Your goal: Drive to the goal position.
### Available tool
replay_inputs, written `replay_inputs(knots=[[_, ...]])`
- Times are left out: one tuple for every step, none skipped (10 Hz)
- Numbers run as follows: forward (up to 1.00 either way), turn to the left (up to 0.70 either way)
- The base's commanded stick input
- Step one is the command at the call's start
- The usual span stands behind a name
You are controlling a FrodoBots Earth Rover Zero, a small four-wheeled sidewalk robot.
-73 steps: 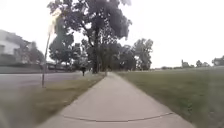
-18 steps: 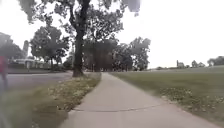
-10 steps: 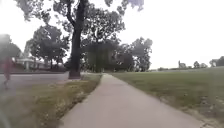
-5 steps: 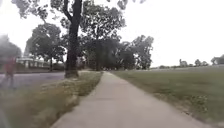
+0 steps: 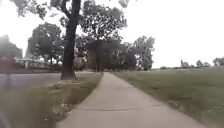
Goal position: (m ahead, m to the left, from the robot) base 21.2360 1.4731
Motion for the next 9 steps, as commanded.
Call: replay_inputs(knots=[[1.00, 0.32], [1.00, 0.09], [1.00, 0.01], [1.00, 0.00], [1.00, 0.00], [1.00, 0.00], [1.00, 0.00], [1.00, 0.00], [1.00, 0.00]])
